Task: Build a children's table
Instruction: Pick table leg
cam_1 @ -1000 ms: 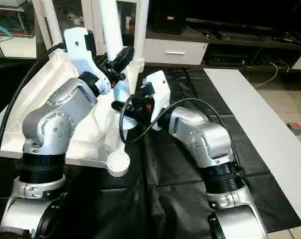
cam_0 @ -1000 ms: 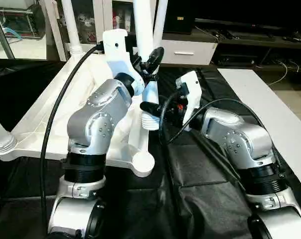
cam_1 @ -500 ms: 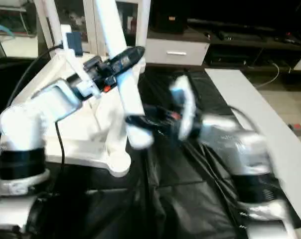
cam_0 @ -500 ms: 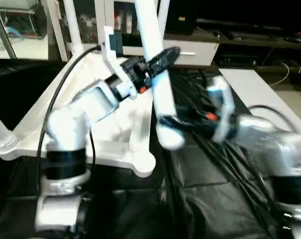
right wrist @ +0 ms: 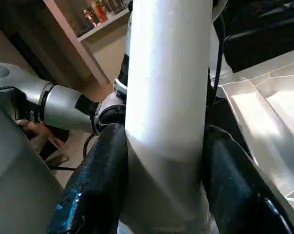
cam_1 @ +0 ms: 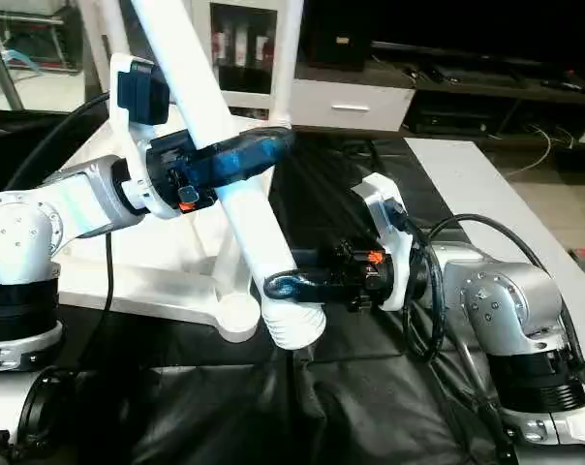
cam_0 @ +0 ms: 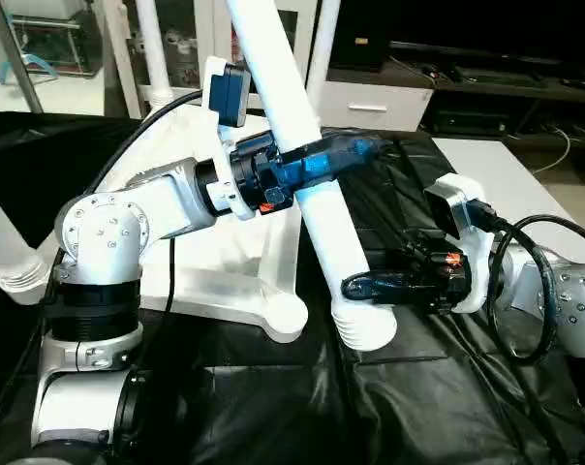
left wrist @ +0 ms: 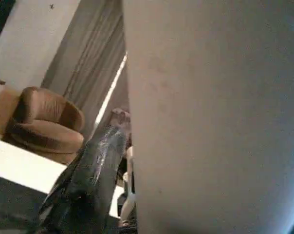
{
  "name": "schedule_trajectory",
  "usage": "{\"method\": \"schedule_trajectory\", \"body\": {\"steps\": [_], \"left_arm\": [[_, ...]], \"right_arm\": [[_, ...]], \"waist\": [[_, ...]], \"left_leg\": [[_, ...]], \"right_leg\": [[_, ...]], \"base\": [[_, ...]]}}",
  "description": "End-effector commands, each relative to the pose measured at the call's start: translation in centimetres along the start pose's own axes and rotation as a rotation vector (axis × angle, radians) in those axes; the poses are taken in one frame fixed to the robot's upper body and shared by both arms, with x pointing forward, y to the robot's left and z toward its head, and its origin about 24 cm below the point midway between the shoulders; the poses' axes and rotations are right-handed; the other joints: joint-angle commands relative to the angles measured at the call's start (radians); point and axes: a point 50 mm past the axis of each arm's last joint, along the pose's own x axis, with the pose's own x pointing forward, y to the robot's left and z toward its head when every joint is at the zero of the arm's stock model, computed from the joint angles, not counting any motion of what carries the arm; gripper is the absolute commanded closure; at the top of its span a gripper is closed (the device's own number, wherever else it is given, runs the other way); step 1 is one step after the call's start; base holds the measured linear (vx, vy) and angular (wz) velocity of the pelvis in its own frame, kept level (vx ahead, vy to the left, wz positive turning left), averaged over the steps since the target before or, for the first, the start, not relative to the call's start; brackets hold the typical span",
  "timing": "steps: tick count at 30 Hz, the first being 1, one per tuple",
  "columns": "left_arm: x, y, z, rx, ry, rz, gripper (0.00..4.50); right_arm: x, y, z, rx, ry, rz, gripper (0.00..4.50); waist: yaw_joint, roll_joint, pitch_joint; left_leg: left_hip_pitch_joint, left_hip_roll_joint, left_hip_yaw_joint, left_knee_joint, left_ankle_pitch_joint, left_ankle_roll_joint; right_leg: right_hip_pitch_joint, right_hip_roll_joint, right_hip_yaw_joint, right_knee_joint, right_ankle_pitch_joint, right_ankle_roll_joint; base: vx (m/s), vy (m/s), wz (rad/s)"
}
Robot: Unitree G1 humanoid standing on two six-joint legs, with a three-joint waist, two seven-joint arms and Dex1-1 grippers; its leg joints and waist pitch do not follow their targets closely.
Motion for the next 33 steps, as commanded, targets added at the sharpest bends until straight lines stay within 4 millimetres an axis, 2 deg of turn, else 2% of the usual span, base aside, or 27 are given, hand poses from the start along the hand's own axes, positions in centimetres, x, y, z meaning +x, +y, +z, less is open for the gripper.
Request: {"method": "schedule_trajectory", "body": {"steps": [1, 2, 4, 8, 10, 12, 13, 14, 16, 19, 20, 21, 23, 25, 26, 28, 30, 32, 33], "left_arm": [[-0.6, 0.6, 0.6, 0.000, -0.041, 0.052, 1.83], [-0.6, 0.7, 0.6, -0.003, -0.049, 0.059, 1.83], [-0.6, 0.9, 0.6, -0.004, -0.061, 0.075, 2.17], [-0.6, 1.2, 0.7, -0.016, -0.078, 0.094, 2.24], [-0.5, 1.4, 0.7, -0.005, -0.078, 0.111, 2.60], [-0.3, 1.7, 0.9, 0.041, -0.074, 0.181, 2.62], [-0.2, 2.0, 1.0, 0.074, -0.066, 0.227, 2.68], [-0.1, 2.2, 1.0, 0.113, -0.050, 0.280, 2.72], [0.1, 2.6, 1.0, 0.190, -0.022, 0.359, 2.74], [0.6, 2.5, 0.8, 0.212, -0.019, 0.386, 2.75], [0.8, 2.5, 0.7, 0.231, -0.007, 0.396, 2.76], [0.9, 2.4, 0.6, 0.248, 0.000, 0.403, 2.76], [1.2, 2.5, 0.6, 0.286, 0.012, 0.430, 2.76], [1.8, 3.0, 0.0, 0.378, 0.076, 0.529, 2.77], [1.8, 3.0, 0.0, 0.378, 0.076, 0.529, 2.77], [2.3, 3.3, -0.4, 0.456, 0.124, 0.583, 2.77], [2.6, 3.5, -0.5, 0.491, 0.146, 0.606, 2.78], [3.2, 3.8, -1.0, 0.526, 0.180, 0.643, 2.78], [3.2, 3.9, -1.0, 0.528, 0.182, 0.646, 2.78]], "right_arm": [[0.1, 0.8, 0.7, -0.043, -0.015, 0.074, 2.62], [0.1, 0.8, 0.7, -0.044, -0.014, 0.070, 2.62], [0.1, 0.7, 0.7, -0.046, -0.014, 0.066, 2.62], [0.1, 0.8, 0.8, -0.047, -0.016, 0.065, 2.62], [0.2, 0.8, 0.8, -0.054, -0.016, 0.062, 2.62], [0.4, 0.2, 1.0, -0.134, -0.006, -0.019, 2.62], [0.6, 0.0, 1.1, -0.156, -0.011, -0.045, 2.62], [1.0, -0.6, 1.5, -0.195, -0.032, -0.101, 2.62], [1.6, -1.3, 2.1, -0.241, -0.072, -0.180, 1.92], [2.6, -1.7, 2.6, -0.256, -0.107, -0.212, 1.71], [3.1, -2.0, 2.7, -0.291, -0.110, -0.258, 1.56], [3.4, -2.3, 2.8, -0.311, -0.110, -0.292, 1.48], [4.0, -2.7, 3.0, -0.334, -0.108, -0.348, 1.43], [5.9, -4.6, 2.5, -0.401, -0.023, -0.499, 1.42], [5.9, -4.6, 2.5, -0.401, -0.023, -0.499, 1.42], [6.7, -5.9, 2.2, -0.437, 0.023, -0.605, 1.42], [7.2, -6.5, 2.0, -0.454, 0.045, -0.645, 1.42], [8.3, -7.7, 1.4, -0.518, 0.120, -0.721, 1.42], [8.4, -7.8, 1.3, -0.524, 0.129, -0.729, 1.69]], "waist": [[0.000, 0.011, -0.075], [0.000, 0.010, -0.076], [0.000, 0.010, -0.076], [0.000, 0.011, -0.077], [0.001, 0.012, -0.076], [0.001, 0.015, -0.076], [-0.003, 0.013, -0.076], [-0.004, 0.012, -0.076], [-0.008, 0.014, -0.076], [-0.010, 0.010, -0.077], [-0.010, 0.012, -0.077], [-0.011, 0.012, -0.078], [-0.013, 0.013, -0.078], [-0.014, 0.017, -0.077], [-0.018, 0.016, -0.076], [-0.019, 0.017, -0.076], [-0.019, 0.017, -0.076], [-0.024, 0.015, -0.078], [-0.024, 0.016, -0.079]], "left_leg": [[0.040, 0.042, -0.020, -0.073, -0.251, -0.074], [0.040, 0.042, -0.019, -0.072, -0.250, -0.073], [0.038, 0.042, -0.019, -0.071, -0.236, -0.069], [0.039, 0.042, -0.019, -0.071, -0.236, -0.068], [0.040, 0.042, -0.019, -0.071, -0.241, -0.068], [0.040, 0.043, -0.020, -0.072, -0.245, -0.073], [0.039, 0.044, -0.022, -0.075, -0.249, -0.079], [0.040, 0.043, -0.020, -0.073, -0.250, -0.079], [0.041, 0.044, -0.022, -0.075, -0.255, -0.087], [0.042, 0.044, -0.022, -0.076, -0.245, -0.089], [0.042, 0.047, -0.022, -0.076, -0.243, -0.089], [0.041, 0.044, -0.021, -0.076, -0.230, -0.090], [0.041, 0.044, -0.021, -0.077, -0.225, -0.093], [0.042, 0.044, -0.020, -0.078, -0.228, -0.105], [0.040, 0.044, -0.022, -0.079, -0.230, -0.110], [0.042, 0.043, -0.023, -0.081, -0.254, -0.122], [0.043, 0.044, -0.023, -0.081, -0.258, -0.123], [0.038, 0.042, -0.023, -0.080, -0.239, -0.130], [0.041, 0.042, -0.021, -0.079, -0.231, -0.130]], "right_leg": [[0.022, -0.082, 0.038, -0.091, -0.226, -0.170], [0.023, -0.083, 0.038, -0.092, -0.224, -0.171], [0.024, -0.083, 0.038, -0.090, -0.209, -0.173], [0.025, -0.083, 0.038, -0.091, -0.208, -0.175], [0.024, -0.083, 0.038, -0.092, -0.216, -0.171], [0.023, -0.084, 0.038, -0.092, -0.220, -0.169], [0.023, -0.084, 0.038, -0.093, -0.220, -0.163], [0.022, -0.083, 0.038, -0.092, -0.222, -0.161], [0.019, -0.084, 0.038, -0.094, -0.235, -0.153], [0.021, -0.082, 0.037, -0.090, -0.213, -0.157], [0.018, -0.085, 0.038, -0.088, -0.207, -0.158], [0.020, -0.081, 0.037, -0.085, -0.185, -0.158], [0.018, -0.080, 0.037, -0.085, -0.168, -0.153], [0.017, -0.081, 0.039, -0.085, -0.172, -0.141], [0.015, -0.080, 0.039, -0.086, -0.182, -0.137], [0.014, -0.082, 0.040, -0.089, -0.219, -0.118], [0.012, -0.083, 0.041, -0.090, -0.224, -0.115], [0.016, -0.078, 0.040, -0.082, -0.179, -0.114], [0.014, -0.078, 0.041, -0.081, -0.157, -0.116]], "base": [[0.000, 0.000, 0.00], [0.000, 0.000, 0.00], [0.000, 0.000, 0.00], [0.000, 0.000, 0.00], [0.000, 0.000, 0.00], [0.000, 0.000, 0.00], [0.000, 0.000, 0.00], [0.000, 0.000, 0.00], [0.000, 0.000, 0.00], [0.000, 0.000, 0.00], [0.000, 0.000, 0.00], [0.000, 0.000, 0.00], [0.000, 0.000, 0.00], [0.000, 0.000, 0.00], [0.000, 0.000, 0.00], [0.000, 0.000, 0.00], [0.000, 0.000, 0.00], [0.000, 0.000, 0.00], [0.000, 0.000, 0.00]]}}
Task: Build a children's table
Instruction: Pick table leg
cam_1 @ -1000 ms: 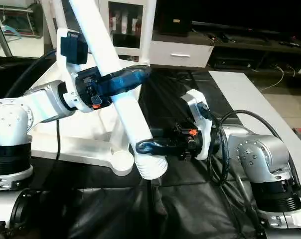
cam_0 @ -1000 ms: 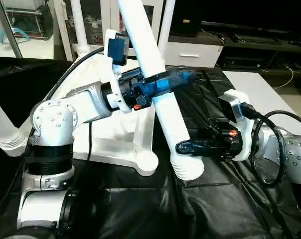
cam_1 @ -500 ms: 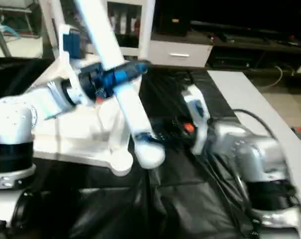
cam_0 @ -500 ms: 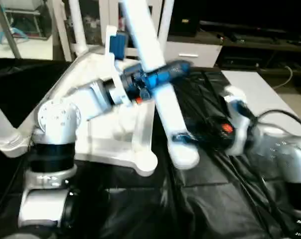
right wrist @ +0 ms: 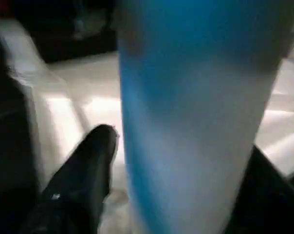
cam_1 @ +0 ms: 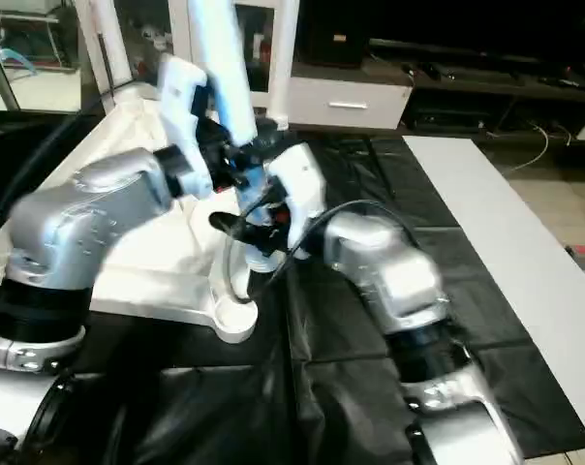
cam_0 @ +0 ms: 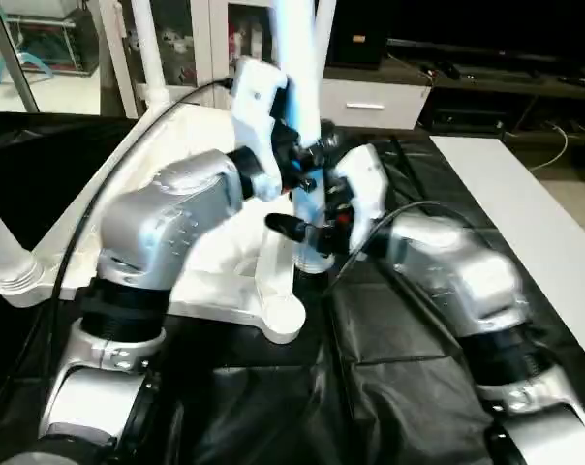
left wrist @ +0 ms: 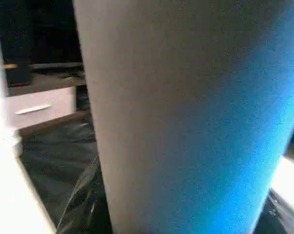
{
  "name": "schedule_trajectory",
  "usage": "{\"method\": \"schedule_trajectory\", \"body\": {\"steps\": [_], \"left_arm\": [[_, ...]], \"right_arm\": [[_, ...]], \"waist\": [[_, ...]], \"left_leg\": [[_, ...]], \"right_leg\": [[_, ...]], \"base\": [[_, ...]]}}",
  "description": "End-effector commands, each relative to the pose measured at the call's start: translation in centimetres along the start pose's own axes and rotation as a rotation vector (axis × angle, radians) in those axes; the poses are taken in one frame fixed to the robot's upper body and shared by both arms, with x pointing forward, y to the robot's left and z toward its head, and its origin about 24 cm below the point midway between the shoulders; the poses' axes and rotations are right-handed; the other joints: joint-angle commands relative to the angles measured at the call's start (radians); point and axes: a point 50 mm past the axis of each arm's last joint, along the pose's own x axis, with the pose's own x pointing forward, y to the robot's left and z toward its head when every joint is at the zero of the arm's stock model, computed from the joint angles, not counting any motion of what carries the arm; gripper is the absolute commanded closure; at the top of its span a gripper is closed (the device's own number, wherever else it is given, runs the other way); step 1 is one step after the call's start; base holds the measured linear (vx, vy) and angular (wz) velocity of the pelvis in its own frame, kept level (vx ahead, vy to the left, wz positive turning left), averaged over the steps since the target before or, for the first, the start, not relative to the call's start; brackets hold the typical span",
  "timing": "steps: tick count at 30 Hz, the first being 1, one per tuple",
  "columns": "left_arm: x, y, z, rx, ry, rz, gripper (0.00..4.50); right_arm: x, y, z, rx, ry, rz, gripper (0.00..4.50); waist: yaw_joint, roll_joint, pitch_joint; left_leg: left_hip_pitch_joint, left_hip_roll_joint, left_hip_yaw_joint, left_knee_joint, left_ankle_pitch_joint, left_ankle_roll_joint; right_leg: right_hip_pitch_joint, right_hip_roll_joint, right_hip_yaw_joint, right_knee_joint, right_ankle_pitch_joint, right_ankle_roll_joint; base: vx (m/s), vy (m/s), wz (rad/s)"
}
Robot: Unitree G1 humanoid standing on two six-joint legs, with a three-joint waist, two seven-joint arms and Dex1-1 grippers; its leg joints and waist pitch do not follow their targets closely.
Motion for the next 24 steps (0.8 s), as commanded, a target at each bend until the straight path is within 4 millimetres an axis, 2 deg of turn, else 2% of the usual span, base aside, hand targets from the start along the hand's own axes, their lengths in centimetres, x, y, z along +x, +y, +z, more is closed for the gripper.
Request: {"method": "schedule_trajectory", "body": {"steps": [1, 2, 3, 5, 7, 8, 10, 13, 18, 19, 21, 22, 23, 24], "left_arm": [[1.0, -1.4, 0.0, 0.033, 0.016, -0.037, 2.78], [1.1, -1.3, 0.0, 0.043, 0.018, -0.026, 2.78], [1.1, -1.2, 0.0, 0.053, 0.018, -0.015, 2.78], [1.1, -1.1, -0.1, 0.064, 0.015, 0.002, 2.78], [1.0, -0.8, -0.1, 0.064, 0.007, 0.020, 2.78], [0.9, -0.7, -0.1, 0.064, 0.007, 0.024, 2.78], [0.9, -0.6, -0.2, 0.057, 0.003, 0.032, 2.78], [0.8, -0.6, -0.2, 0.055, 0.003, 0.030, 2.78], [0.9, -0.6, -0.2, 0.051, -0.001, 0.021, 2.78], [0.8, -1.0, -0.1, -0.006, -0.020, -0.047, 2.22], [0.8, -1.0, 0.0, -0.018, -0.021, -0.059, 2.08], [0.6, -1.1, 0.1, -0.056, -0.031, -0.083, 2.06], [0.5, -1.0, 0.1, -0.081, -0.034, -0.099, 1.80], [0.3, -0.9, 0.2, -0.125, -0.046, -0.124, 1.80]], "right_arm": [[0.9, 0.5, 0.5, -0.079, 0.004, -0.005, 1.75], [1.1, 0.6, 0.5, -0.059, -0.004, -0.005, 1.79], [1.3, 0.7, 0.5, -0.044, -0.013, -0.005, 1.79], [1.5, 0.9, 0.6, -0.030, -0.028, -0.002, 2.17], [1.7, 0.9, 0.7, -0.029, -0.038, -0.001, 2.23], [1.7, 0.9, 0.7, -0.028, -0.042, -0.002, 2.34], [1.8, 0.9, 0.6, -0.024, -0.053, -0.003, 2.54], [1.7, 0.9, 0.8, -0.012, -0.068, 0.001, 2.61], [1.7, 1.0, 1.1, -0.003, -0.097, 0.017, 2.62], [1.5, 1.1, 1.3, 0.006, -0.119, 0.033, 2.62], [1.5, 1.1, 1.4, 0.008, -0.127, 0.041, 2.63], [1.2, 1.2, 1.6, 0.019, -0.154, 0.072, 2.63], [1.0, 1.2, 1.8, 0.025, -0.174, 0.093, 2.63], [0.5, 1.4, 2.1, 0.029, -0.199, 0.139, 2.63]], "waist": [[-0.011, 0.017, -0.079], [-0.011, 0.017, -0.080], [-0.013, 0.013, -0.079], [-0.013, 0.014, -0.084], [-0.016, 0.014, -0.083], [-0.018, 0.012, -0.082], [-0.022, 0.013, -0.081], [-0.027, 0.015, -0.079], [-0.027, 0.015, -0.080], [-0.026, 0.015, -0.080], [-0.027, 0.015, -0.080], [-0.025, 0.015, -0.081], [-0.024, 0.015, -0.081], [-0.024, 0.015, -0.081]], "left_leg": [[0.043, 0.041, -0.020, -0.075, -0.224, -0.123], [0.043, 0.040, -0.020, -0.075, -0.214, -0.120], [0.040, 0.040, -0.019, -0.076, -0.209, -0.115], [0.038, 0.039, -0.018, -0.071, -0.173, -0.098], [0.036, 0.039, -0.017, -0.071, -0.164, -0.091], [0.036, 0.039, -0.016, -0.071, -0.166, -0.090], [0.037, 0.039, -0.016, -0.072, -0.189, -0.090], [0.037, 0.040, -0.017, -0.073, -0.202, -0.091], [0.038, 0.040, -0.017, -0.072, -0.194, -0.085], [0.037, 0.040, -0.017, -0.072, -0.192, -0.085], [0.037, 0.040, -0.017, -0.072, -0.189, -0.085], [0.038, 0.039, -0.014, -0.069, -0.192, -0.079], [0.037, 0.040, -0.016, -0.070, -0.187, -0.077], [0.038, 0.038, -0.015, -0.069, -0.185, -0.071]], "right_leg": [[0.019, -0.077, 0.041, -0.080, -0.130, -0.121], [0.020, -0.076, 0.040, -0.077, -0.111, -0.125], [0.022, -0.074, 0.040, -0.077, -0.096, -0.127], [0.026, -0.075, 0.039, -0.069, -0.030, -0.138], [0.026, -0.073, 0.039, -0.068, -0.011, -0.145], [0.026, -0.074, 0.039, -0.069, -0.014, -0.147], [0.026, -0.077, 0.039, -0.073, -0.053, -0.149], [0.026, -0.077, 0.040, -0.075, -0.078, -0.149], [0.025, -0.076, 0.040, -0.074, -0.063, -0.153], [0.025, -0.076, 0.040, -0.074, -0.058, -0.156], [0.025, -0.075, 0.039, -0.072, -0.051, -0.160], [0.026, -0.077, 0.040, -0.071, -0.039, -0.172], [0.027, -0.076, 0.040, -0.070, -0.032, -0.173], [0.027, -0.075, 0.039, -0.069, -0.022, -0.180]], "base": [[0.000, 0.000, 0.00], [0.000, 0.000, 0.00], [0.000, 0.000, 0.00], [0.000, 0.000, 0.00], [0.000, 0.000, 0.00], [0.000, 0.000, 0.00], [0.000, 0.000, 0.00], [0.000, 0.000, 0.00], [0.000, 0.000, 0.00], [0.000, 0.000, 0.00], [0.000, 0.000, 0.00], [0.000, 0.000, 0.00], [0.000, 0.000, 0.00], [0.000, 0.000, 0.00]]}}
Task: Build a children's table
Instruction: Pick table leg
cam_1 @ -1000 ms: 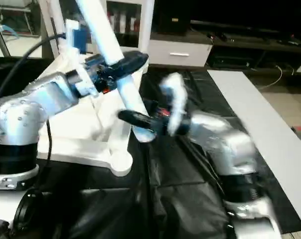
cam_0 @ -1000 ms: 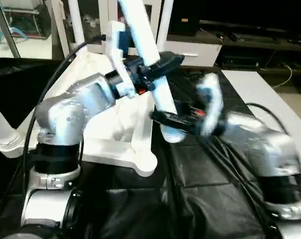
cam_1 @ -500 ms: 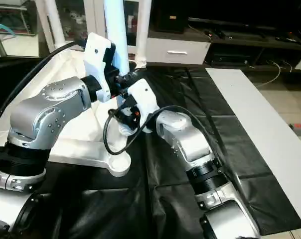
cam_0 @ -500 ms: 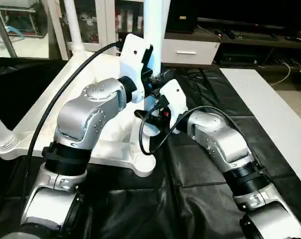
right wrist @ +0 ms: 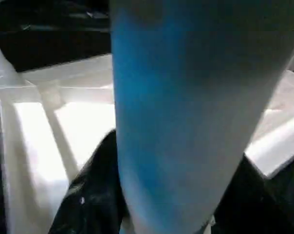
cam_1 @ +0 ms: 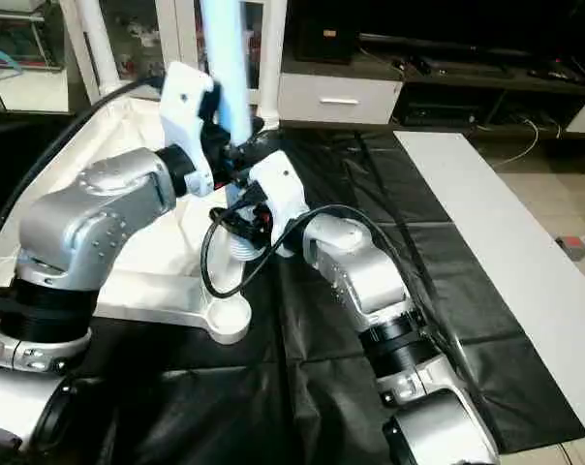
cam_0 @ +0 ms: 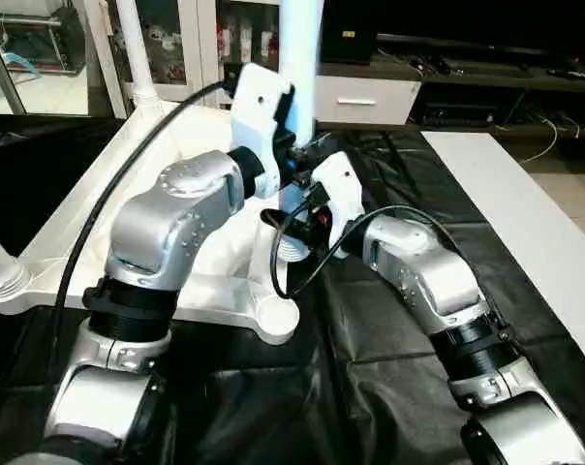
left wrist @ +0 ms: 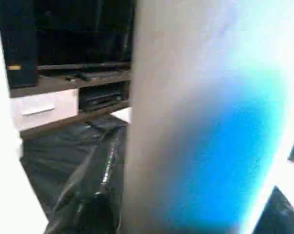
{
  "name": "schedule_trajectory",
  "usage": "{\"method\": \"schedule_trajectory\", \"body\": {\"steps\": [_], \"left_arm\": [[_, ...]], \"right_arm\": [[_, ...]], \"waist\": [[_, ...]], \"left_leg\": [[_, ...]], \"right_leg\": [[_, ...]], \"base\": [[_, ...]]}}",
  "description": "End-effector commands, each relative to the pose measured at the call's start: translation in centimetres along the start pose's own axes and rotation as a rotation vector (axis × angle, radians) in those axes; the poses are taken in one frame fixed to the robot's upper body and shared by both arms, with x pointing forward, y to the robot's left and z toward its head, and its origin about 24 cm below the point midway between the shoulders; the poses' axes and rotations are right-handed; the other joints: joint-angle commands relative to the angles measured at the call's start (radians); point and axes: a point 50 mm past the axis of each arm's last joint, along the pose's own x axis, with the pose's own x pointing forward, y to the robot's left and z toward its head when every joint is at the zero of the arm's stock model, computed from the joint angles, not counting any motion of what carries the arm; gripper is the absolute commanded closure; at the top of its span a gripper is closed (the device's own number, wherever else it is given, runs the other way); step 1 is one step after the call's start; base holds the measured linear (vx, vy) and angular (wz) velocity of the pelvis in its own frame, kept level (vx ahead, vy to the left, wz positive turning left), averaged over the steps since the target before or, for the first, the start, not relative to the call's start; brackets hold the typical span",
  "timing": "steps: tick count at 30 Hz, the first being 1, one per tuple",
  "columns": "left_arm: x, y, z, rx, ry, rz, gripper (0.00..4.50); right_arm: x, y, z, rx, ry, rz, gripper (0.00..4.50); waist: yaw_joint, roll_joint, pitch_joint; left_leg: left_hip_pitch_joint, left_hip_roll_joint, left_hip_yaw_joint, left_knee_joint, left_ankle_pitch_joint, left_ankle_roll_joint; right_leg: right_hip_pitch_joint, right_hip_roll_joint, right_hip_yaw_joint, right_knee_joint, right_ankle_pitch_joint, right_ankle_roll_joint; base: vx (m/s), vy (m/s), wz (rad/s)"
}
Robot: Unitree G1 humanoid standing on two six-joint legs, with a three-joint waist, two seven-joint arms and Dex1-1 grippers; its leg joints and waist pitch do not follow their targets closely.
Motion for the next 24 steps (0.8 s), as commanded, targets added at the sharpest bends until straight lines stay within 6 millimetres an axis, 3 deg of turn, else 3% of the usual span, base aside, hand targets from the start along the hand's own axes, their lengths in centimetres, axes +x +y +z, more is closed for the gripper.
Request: {"method": "schedule_trajectory", "body": {"steps": [1, 5, 7, 12, 16, 20, 21, 24], "left_arm": [[0.4, -0.9, 0.0, -0.075, -0.008, -0.093, 1.62], [-0.4, 0.0, 0.6, -0.150, -0.054, -0.145, 1.35], [-1.0, 0.2, 1.0, -0.214, -0.077, -0.223, 1.24], [-2.5, 0.0, 0.8, -0.106, 0.002, -0.385, 1.18], [-4.0, -1.1, 1.0, -0.077, 0.036, -0.572, 1.18], [-4.8, -1.8, 1.4, -0.105, 0.013, -0.682, 1.18], [-4.8, -1.8, 1.4, -0.105, 0.013, -0.682, 1.43], [-4.7, -1.6, 1.4, -0.130, 0.000, -0.689, 1.55]], "right_arm": [[-0.3, 1.4, 2.2, -0.040, -0.112, 0.139, 2.63], [-2.1, 2.1, 2.2, -0.059, -0.121, 0.297, 2.63], [-3.3, 2.6, 2.3, -0.026, -0.135, 0.402, 2.63], [-6.3, 3.2, 1.5, 0.003, -0.047, 0.604, 2.63], [-8.7, 3.6, 0.7, 0.049, 0.059, 0.748, 2.63], [-9.1, 3.5, 0.6, 0.065, 0.076, 0.761, 2.63], [-9.1, 3.5, 0.6, 0.065, 0.076, 0.761, 2.63], [-9.3, 3.4, 0.6, 0.072, 0.080, 0.763, 2.64]], "waist": [[-0.001, 0.015, -0.080], [0.002, 0.016, -0.079], [0.008, 0.014, -0.079], [0.006, 0.017, -0.076], [0.010, 0.021, -0.076], [0.008, 0.024, -0.073], [0.008, 0.023, -0.072], [0.008, 0.024, -0.071]], "left_leg": [[0.043, 0.039, -0.015, -0.070, -0.186, -0.068], [0.040, 0.038, -0.017, -0.072, -0.194, -0.060], [0.044, 0.037, -0.014, -0.067, -0.198, -0.047], [0.045, 0.041, -0.018, -0.073, -0.224, -0.041], [0.048, 0.043, -0.018, -0.073, -0.240, -0.049], [0.047, 0.041, -0.017, -0.073, -0.275, -0.059], [0.048, 0.042, -0.018, -0.074, -0.288, -0.063], [0.051, 0.043, -0.019, -0.074, -0.301, -0.071]], "right_leg": [[0.031, -0.075, 0.039, -0.071, -0.024, -0.182], [0.034, -0.074, 0.038, -0.072, -0.037, -0.178], [0.037, -0.075, 0.039, -0.074, -0.047, -0.184], [0.032, -0.076, 0.039, -0.083, -0.126, -0.179], [0.033, -0.076, 0.039, -0.081, -0.134, -0.192], [0.028, -0.078, 0.039, -0.082, -0.168, -0.209], [0.027, -0.080, 0.040, -0.085, -0.200, -0.208], [0.024, -0.081, 0.040, -0.089, -0.240, -0.199]], "base": [[0.000, 0.000, 0.00], [0.000, 0.000, 0.00], [0.000, 0.000, 0.00], [0.000, 0.000, 0.00], [0.000, 0.000, 0.00], [0.000, 0.000, 0.00], [0.000, 0.000, 0.00], [0.000, 0.000, 0.00]]}}
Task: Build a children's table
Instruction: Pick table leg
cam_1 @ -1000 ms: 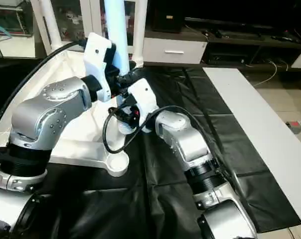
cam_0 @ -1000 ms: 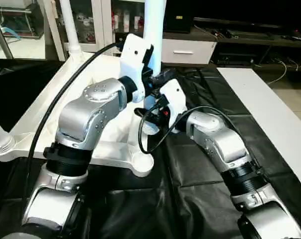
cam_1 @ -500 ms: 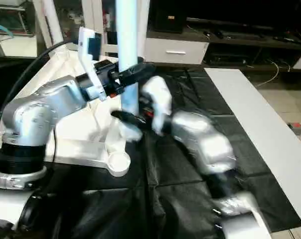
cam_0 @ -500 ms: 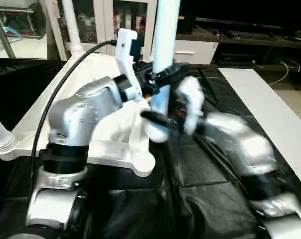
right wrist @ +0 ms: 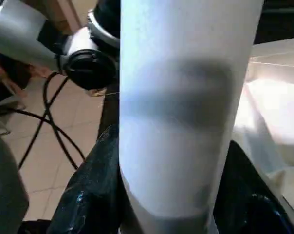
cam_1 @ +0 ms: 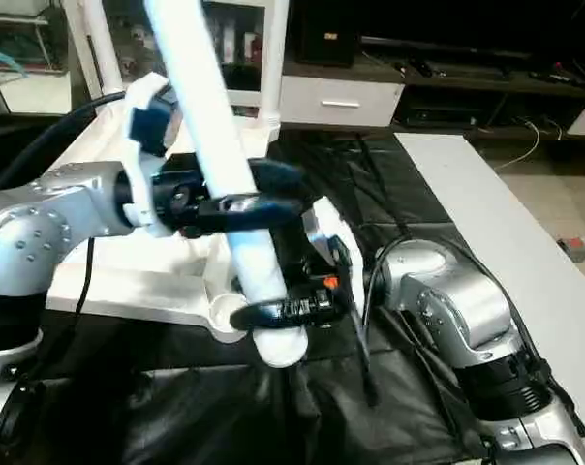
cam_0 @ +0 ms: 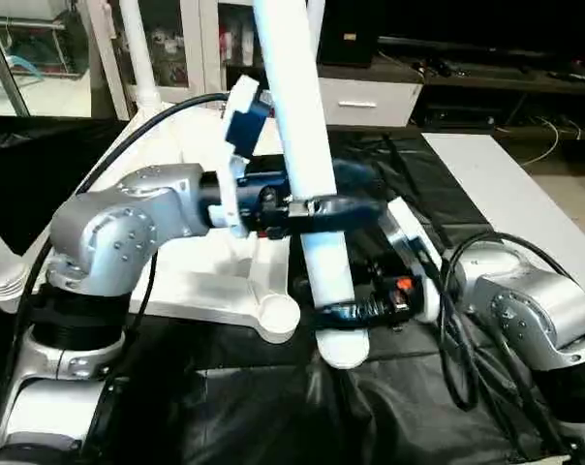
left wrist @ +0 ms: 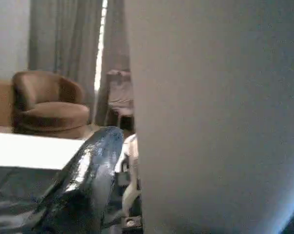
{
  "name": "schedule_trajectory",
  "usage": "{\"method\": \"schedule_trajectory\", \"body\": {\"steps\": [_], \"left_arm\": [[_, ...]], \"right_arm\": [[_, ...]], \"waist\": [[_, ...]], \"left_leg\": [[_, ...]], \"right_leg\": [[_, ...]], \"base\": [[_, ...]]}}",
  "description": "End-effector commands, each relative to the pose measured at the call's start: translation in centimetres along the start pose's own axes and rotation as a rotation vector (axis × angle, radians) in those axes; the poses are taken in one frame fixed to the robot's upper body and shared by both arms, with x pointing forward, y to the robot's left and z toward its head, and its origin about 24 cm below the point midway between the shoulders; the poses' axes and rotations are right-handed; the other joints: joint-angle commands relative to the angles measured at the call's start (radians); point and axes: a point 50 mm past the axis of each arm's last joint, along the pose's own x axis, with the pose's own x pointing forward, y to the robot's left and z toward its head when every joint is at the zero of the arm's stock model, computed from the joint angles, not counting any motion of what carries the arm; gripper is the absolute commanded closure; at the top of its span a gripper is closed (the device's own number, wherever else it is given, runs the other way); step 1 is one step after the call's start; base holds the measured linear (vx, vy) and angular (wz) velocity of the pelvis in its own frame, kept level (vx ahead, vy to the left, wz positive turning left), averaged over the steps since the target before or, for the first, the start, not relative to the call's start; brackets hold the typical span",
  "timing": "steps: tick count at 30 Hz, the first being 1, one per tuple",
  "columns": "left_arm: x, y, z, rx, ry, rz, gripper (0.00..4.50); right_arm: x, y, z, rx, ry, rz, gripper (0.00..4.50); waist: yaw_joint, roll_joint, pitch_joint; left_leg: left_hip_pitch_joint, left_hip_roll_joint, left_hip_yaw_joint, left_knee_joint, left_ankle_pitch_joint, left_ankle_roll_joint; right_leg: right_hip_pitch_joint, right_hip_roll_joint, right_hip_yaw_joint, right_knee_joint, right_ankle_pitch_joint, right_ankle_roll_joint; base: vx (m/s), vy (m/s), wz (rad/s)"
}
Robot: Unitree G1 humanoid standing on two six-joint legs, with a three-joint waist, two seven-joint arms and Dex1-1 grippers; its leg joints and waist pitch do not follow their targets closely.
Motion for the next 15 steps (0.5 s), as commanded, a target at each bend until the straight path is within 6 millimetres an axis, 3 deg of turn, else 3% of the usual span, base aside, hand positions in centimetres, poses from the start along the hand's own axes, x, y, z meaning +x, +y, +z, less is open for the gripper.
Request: {"method": "schedule_trajectory", "body": {"steps": [1, 5, 14, 15], "left_arm": [[-1.1, 0.9, 0.5, 0.002, -0.036, 0.085, 1.69], [-1.2, 1.3, 0.6, -0.006, -0.057, 0.112, 1.95], [-1.2, 2.0, 0.8, -0.021, -0.082, 0.177, 2.62], [-1.2, 2.0, 0.9, -0.019, -0.086, 0.182, 2.64]], "right_arm": [[0.1, 0.8, 0.7, -0.038, 0.002, 0.072, 2.64], [0.2, 0.8, 0.7, -0.037, 0.001, 0.073, 2.64], [0.4, 0.4, 0.7, -0.074, 0.007, 0.036, 2.64], [0.5, 0.0, 0.7, -0.102, 0.009, -0.008, 2.08]], "waist": [[0.003, 0.021, -0.071], [0.004, 0.019, -0.072], [0.006, 0.020, -0.077], [0.006, 0.020, -0.077]], "left_leg": [[0.045, 0.043, -0.020, -0.074, -0.308, -0.074], [0.044, 0.043, -0.022, -0.074, -0.306, -0.075], [0.041, 0.042, -0.021, -0.072, -0.265, -0.067], [0.040, 0.042, -0.020, -0.072, -0.259, -0.069]], "right_leg": [[0.020, -0.081, 0.040, -0.091, -0.253, -0.192], [0.020, -0.082, 0.039, -0.092, -0.265, -0.184], [0.025, -0.080, 0.038, -0.085, -0.188, -0.197], [0.024, -0.080, 0.038, -0.083, -0.174, -0.200]], "base": [[0.000, 0.000, 0.00], [0.000, 0.000, 0.00], [0.000, 0.000, 0.00], [0.000, 0.000, 0.00]]}}
